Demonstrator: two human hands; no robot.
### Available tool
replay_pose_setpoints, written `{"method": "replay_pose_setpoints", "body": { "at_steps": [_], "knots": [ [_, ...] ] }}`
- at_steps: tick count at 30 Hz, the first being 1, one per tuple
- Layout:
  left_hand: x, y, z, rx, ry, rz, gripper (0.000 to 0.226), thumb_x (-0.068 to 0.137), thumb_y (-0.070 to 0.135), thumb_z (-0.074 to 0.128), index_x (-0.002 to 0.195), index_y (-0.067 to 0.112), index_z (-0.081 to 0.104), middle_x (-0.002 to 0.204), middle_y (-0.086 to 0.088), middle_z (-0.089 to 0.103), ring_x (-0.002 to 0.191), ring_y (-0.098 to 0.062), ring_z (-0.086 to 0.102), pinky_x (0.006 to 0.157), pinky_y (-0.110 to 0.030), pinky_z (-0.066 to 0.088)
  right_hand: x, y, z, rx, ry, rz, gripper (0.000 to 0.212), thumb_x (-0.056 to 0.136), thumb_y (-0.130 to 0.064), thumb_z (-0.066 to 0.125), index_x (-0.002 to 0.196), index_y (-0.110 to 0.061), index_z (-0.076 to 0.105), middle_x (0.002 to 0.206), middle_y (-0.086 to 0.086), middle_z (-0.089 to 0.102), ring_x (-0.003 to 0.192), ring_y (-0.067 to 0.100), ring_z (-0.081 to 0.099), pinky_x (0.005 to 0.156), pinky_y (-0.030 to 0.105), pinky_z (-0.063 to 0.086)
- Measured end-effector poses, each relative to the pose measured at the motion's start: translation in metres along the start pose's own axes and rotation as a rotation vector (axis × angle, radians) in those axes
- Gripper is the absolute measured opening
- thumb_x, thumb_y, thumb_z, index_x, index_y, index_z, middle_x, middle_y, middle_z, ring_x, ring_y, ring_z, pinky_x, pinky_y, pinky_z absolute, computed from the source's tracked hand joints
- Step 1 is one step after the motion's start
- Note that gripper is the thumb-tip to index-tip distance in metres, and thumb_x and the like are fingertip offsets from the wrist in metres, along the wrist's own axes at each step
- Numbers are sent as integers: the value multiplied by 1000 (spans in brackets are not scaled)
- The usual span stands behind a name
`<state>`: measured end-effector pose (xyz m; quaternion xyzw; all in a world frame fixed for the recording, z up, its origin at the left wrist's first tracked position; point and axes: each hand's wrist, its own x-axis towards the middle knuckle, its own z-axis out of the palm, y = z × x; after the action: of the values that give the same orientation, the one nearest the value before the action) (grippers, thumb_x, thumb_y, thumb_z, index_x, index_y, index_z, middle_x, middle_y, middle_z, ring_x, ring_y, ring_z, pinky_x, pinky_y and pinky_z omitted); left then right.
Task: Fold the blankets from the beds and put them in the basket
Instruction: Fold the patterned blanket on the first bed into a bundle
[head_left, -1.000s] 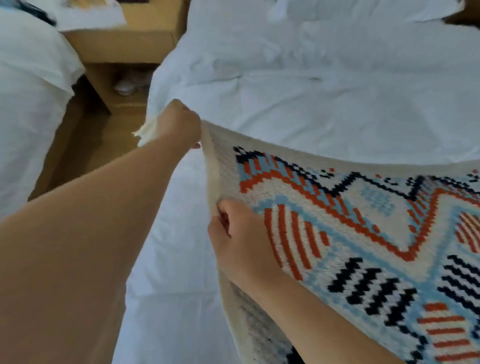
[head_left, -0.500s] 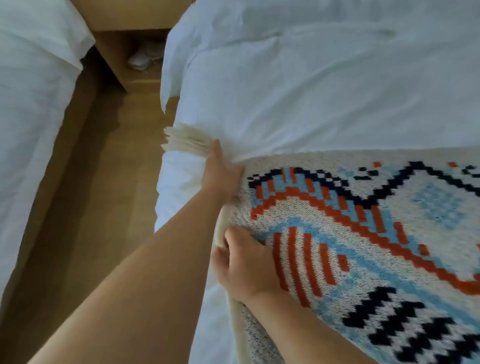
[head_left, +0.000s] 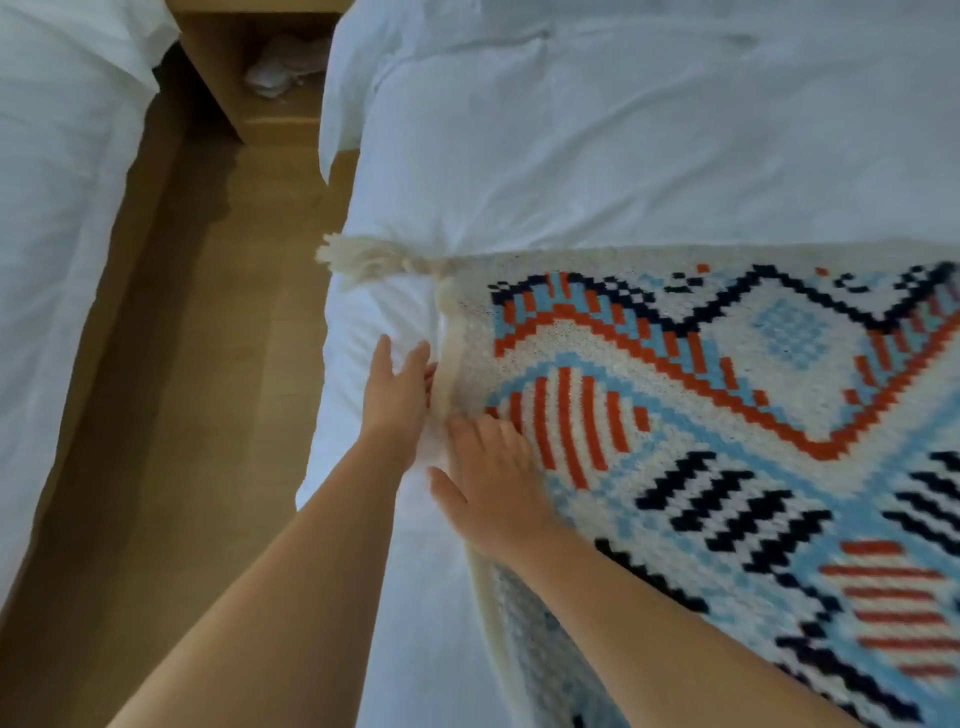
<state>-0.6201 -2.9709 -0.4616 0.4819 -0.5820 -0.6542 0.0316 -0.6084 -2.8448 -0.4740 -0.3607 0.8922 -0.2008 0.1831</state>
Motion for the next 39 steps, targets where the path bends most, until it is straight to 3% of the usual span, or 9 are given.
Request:
{"method": "replay_pose_setpoints", "body": {
  "at_steps": [2,12,16,19,22,26,29,35,39],
  "knots": [
    [-35,-21,-9,88,-42,-35,56,86,44,56,137,25,43,125,-4,58,114,-20,56,103,-40,43,-49,-4,10,-28,-34,17,67,87,-46,20,144,-11,27,148,7,34,140,24,21,114,31,-2],
    [-240,-132,-28,291,-161,-151,27,85,33,64,104,15,57,93,-1,63,83,-19,62,81,-35,53,-286,-26,49,-259,-8,292,70,78,-44,42,135,-5,39,136,14,52,127,29,48,103,43,30],
    [-312,-183,-20,315,-303,-222,19,88,24,59,70,18,56,65,2,58,67,-18,55,64,-29,45,-348,-24,52,-232,83,373,81,57,-28,75,129,-6,44,124,12,60,117,28,53,96,44,45],
    [-354,-218,-9,275,-368,-289,8,86,16,58,89,14,65,85,-4,71,85,-21,66,80,-37,55,-388,-24,56,-136,86,435,76,56,-30,79,124,-7,51,110,8,63,100,25,64,83,37,54],
    [-382,-240,1,267,-338,-278,20,85,13,57,104,16,62,96,-4,71,92,-22,66,86,-41,55,-417,-18,57,-111,75,410,65,67,-43,56,122,-8,47,106,6,64,93,22,64,79,34,55],
    [-406,-255,4,327,-345,-270,25,80,22,60,105,17,61,92,-2,71,87,-21,67,81,-41,57,-454,-10,55,-136,25,319,88,56,-54,69,127,-5,49,117,6,62,106,22,61,91,35,50],
    [-420,-266,1,449,-360,-245,23,82,20,58,104,14,62,93,-5,71,88,-21,66,81,-36,56,-472,-13,54,-119,-32,256,97,44,-52,79,124,-6,50,109,3,64,98,21,64,83,34,55],
    [-444,-269,-17,487,-164,-198,19,92,24,50,94,5,53,89,-9,64,83,-26,61,78,-43,54,-467,-38,48,48,-124,331,29,73,-20,68,95,-8,54,92,6,59,84,24,57,73,36,53],
    [-448,-256,-48,308,-8,-210,18,88,17,58,101,10,49,95,-11,66,82,-23,65,75,-41,56,-457,-69,50,226,-161,288,27,86,-14,56,111,-8,49,108,7,52,94,23,55,76,35,51]
  ]
}}
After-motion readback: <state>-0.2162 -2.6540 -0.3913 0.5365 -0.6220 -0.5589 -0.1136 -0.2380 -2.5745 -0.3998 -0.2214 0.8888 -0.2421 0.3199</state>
